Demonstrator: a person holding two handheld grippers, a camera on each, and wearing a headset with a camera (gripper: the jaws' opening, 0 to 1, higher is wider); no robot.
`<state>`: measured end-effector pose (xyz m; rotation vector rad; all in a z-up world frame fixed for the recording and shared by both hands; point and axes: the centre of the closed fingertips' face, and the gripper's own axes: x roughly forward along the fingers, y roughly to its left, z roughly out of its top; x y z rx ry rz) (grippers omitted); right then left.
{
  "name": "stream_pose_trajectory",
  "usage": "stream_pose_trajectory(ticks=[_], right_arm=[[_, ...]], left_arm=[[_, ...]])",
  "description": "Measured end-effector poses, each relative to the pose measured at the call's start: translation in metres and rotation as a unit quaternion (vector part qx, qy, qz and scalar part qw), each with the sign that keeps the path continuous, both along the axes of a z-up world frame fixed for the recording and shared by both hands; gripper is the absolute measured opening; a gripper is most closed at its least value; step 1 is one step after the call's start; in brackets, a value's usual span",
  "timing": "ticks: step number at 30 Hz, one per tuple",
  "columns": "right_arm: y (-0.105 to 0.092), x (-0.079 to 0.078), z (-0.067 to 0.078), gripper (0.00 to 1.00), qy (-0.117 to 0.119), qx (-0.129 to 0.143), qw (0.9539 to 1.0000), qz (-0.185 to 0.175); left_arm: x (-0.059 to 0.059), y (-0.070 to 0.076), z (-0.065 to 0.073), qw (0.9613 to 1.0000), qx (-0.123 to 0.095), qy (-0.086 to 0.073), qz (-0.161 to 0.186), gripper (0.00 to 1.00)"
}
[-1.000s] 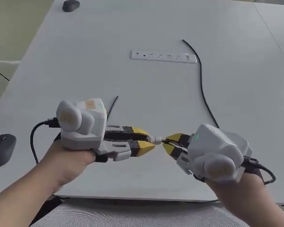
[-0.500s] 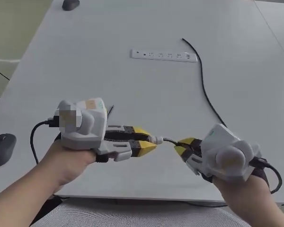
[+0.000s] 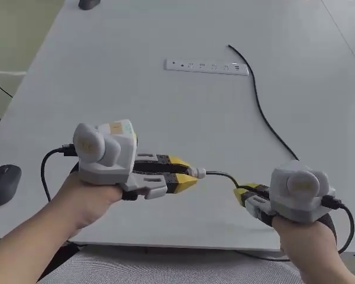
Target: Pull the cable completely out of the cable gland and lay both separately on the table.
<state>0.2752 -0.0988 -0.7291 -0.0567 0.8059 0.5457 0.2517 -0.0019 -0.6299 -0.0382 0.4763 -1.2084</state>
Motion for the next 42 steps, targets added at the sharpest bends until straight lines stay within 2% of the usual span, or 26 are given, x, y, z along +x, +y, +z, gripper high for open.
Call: stream_pose_trajectory(ticks=[3, 11, 15, 32, 37, 40, 42], right_arm=[[0.0, -0.002, -0.003, 0.01, 0.009, 0.016, 0.9997, -0.017], [0.002, -0.006, -0.006, 0.01, 0.012, 0.022, 0.9994, -0.022], [0.001, -0.007, -0.004, 0.01, 0.003, 0.016, 0.9997, -0.019], [0.001, -0.005, 0.0, 0.02, -0.01, 0.0, 0.9999, -0.002], [0.001, -0.005, 0.009, 0.03, -0.02, -0.008, 0.9997, 0.009], [0.004, -0.005, 0.016, 0.07, -0.031, -0.012, 0.9992, 0.024], [0.007, -0.005, 0.022, 0.13, -0.041, -0.021, 0.9982, 0.039]], left_arm=[[0.0, -0.001, -0.002, 1.0, 0.005, -0.002, -0.003, 0.15], [-0.002, -0.001, -0.003, 1.0, 0.007, -0.001, -0.004, 0.15], [-0.002, -0.001, -0.003, 1.0, 0.007, -0.001, -0.005, 0.15], [0.002, 0.001, -0.001, 1.0, 0.002, 0.001, 0.001, 0.15], [0.005, 0.002, -0.001, 1.0, 0.0, 0.006, 0.005, 0.15], [0.006, 0.003, -0.001, 1.0, 0.001, 0.005, 0.006, 0.15], [0.006, 0.003, -0.001, 1.0, 0.001, 0.006, 0.007, 0.15]])
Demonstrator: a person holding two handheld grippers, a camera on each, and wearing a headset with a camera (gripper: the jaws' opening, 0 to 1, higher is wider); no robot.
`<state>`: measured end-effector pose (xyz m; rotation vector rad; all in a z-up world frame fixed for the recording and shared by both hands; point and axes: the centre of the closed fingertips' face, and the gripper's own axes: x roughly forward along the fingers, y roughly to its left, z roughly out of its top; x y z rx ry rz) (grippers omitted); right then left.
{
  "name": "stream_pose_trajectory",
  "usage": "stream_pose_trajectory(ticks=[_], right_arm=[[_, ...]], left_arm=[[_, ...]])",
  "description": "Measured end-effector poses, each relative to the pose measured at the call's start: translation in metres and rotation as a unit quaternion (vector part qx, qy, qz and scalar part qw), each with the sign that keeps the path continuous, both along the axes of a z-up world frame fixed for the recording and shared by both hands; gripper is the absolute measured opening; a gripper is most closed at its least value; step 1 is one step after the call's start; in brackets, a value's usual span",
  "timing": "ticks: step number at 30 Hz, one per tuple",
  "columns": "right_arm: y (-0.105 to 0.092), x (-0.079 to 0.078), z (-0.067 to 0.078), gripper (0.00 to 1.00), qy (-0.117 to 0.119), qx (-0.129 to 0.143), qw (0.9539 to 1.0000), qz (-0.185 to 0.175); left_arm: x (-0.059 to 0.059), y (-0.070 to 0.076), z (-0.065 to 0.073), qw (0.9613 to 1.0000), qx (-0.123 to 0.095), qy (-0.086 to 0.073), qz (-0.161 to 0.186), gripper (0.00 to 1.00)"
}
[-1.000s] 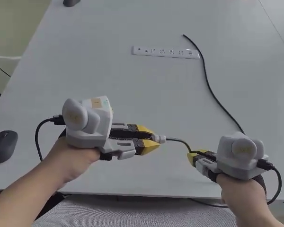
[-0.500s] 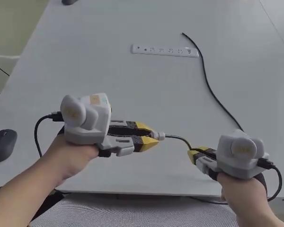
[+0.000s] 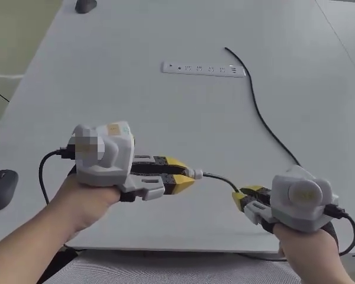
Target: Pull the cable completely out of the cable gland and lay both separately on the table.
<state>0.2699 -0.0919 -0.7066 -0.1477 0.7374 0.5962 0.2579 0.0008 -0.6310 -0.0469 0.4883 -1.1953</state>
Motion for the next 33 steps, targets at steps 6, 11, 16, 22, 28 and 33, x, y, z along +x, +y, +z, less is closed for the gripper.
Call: stream_pose_trajectory(ticks=[6, 11, 16, 22, 28, 33], right_arm=[[0.016, 0.005, 0.027, 0.2, -0.057, -0.029, 0.9961, 0.061], [0.036, 0.007, 0.049, 0.25, -0.098, -0.061, 0.9856, 0.124], [0.058, 0.004, 0.063, 0.26, -0.123, -0.092, 0.969, 0.193], [0.078, -0.003, 0.064, 0.22, -0.165, -0.153, 0.93, 0.29], [0.085, -0.004, 0.06, 0.15, -0.176, -0.172, 0.9186, 0.309], [0.087, -0.005, 0.058, 0.08, -0.178, -0.177, 0.9147, 0.317]], left_arm=[[-0.001, 0.0, -0.001, 1.0, 0.003, 0.001, -0.001, 0.15], [-0.001, 0.001, -0.002, 1.0, 0.004, 0.002, -0.001, 0.15], [-0.001, 0.003, -0.002, 1.0, 0.005, 0.004, -0.002, 0.15], [0.0, 0.003, -0.002, 1.0, 0.003, 0.004, -0.002, 0.15], [-0.002, 0.001, -0.002, 1.0, 0.002, 0.004, -0.005, 0.15], [-0.002, 0.002, -0.002, 1.0, 0.0, 0.006, -0.003, 0.15]])
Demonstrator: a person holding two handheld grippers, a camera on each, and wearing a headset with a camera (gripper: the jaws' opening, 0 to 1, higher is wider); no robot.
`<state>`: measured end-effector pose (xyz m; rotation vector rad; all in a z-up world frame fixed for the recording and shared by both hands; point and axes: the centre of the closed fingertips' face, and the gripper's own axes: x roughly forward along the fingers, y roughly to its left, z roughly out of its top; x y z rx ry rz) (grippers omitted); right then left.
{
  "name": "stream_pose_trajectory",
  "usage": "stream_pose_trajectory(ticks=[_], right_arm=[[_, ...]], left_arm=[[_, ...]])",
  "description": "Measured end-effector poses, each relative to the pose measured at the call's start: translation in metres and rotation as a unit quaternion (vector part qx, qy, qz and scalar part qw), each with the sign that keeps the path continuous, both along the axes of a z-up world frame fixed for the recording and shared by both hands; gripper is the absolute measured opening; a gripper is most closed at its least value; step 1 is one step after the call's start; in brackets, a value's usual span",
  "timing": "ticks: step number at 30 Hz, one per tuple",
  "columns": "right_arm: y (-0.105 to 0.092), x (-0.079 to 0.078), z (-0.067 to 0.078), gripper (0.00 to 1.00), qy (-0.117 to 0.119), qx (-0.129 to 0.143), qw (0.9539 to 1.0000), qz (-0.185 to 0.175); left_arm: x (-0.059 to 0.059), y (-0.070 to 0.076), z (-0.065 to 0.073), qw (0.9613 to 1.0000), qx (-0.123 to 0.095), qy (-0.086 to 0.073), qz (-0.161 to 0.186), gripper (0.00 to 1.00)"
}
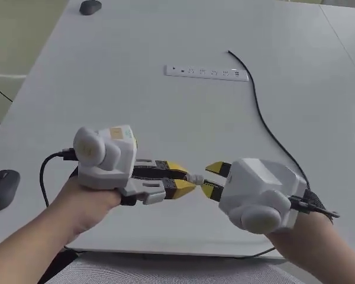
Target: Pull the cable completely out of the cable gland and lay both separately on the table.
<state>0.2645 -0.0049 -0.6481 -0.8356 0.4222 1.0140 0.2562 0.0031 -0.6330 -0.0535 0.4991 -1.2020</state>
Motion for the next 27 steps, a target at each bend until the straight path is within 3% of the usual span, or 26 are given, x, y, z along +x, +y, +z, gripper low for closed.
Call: stream_pose_trajectory(ticks=[5, 18, 27], right_arm=[[0.0015, -0.0037, -0.0018, 0.0, 0.006, 0.005, 1.0, 0.001], [0.0006, -0.0031, -0.0077, 0.0, 0.019, 0.016, 0.9996, -0.016], [-0.0044, 0.0049, -0.0093, 0.0, 0.04, 0.047, 0.9968, -0.051]], left_arm=[[0.0007, -0.0003, 0.0002, 1.0, -0.002, 0.001, 0.001, 0.15], [0.0002, -0.0008, -0.0039, 1.0, 0.004, 0.001, -0.001, 0.15], [0.0032, 0.0007, -0.0021, 1.0, 0.003, -0.002, 0.005, 0.15]])
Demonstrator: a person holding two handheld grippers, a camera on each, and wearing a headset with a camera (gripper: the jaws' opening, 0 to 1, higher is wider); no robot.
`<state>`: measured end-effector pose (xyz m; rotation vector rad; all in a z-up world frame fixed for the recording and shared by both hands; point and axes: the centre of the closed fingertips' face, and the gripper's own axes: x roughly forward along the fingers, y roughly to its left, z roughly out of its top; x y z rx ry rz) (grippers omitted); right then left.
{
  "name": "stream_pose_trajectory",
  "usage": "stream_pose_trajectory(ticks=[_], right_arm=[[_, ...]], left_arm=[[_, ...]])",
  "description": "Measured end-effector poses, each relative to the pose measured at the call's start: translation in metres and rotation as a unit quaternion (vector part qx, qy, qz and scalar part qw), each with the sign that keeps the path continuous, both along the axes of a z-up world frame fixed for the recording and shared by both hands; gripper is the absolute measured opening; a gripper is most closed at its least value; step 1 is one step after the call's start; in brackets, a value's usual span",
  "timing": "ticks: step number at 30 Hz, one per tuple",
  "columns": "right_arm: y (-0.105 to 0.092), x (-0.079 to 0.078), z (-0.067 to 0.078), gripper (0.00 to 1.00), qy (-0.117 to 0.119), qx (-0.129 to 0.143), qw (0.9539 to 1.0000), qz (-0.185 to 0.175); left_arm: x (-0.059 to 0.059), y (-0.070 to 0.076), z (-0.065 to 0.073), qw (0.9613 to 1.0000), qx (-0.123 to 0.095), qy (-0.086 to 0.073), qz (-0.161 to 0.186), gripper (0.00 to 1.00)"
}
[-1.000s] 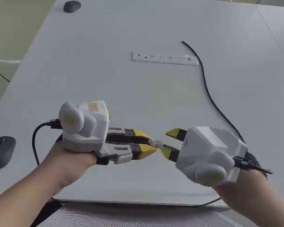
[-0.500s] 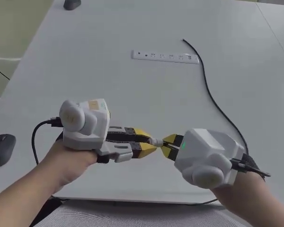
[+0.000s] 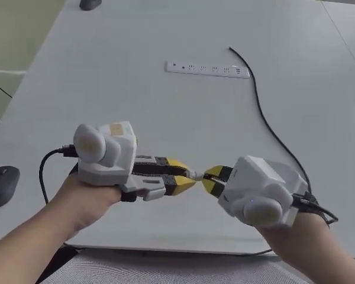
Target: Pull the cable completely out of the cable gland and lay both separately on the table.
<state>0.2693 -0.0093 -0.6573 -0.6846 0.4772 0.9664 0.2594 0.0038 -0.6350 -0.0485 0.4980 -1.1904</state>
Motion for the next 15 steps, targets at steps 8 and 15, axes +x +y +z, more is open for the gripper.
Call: stream_pose_trajectory(ticks=[8, 15], right_arm=[[-0.013, 0.007, -0.008, 0.0, 0.025, 0.018, 0.9986, -0.042], [-0.031, 0.015, -0.019, 0.0, 0.063, 0.049, 0.9916, -0.102]], left_arm=[[0.003, 0.001, 0.001, 1.0, -0.002, -0.002, 0.004, 0.15], [0.006, 0.003, 0.002, 0.9999, -0.008, -0.001, 0.008, 0.15]])
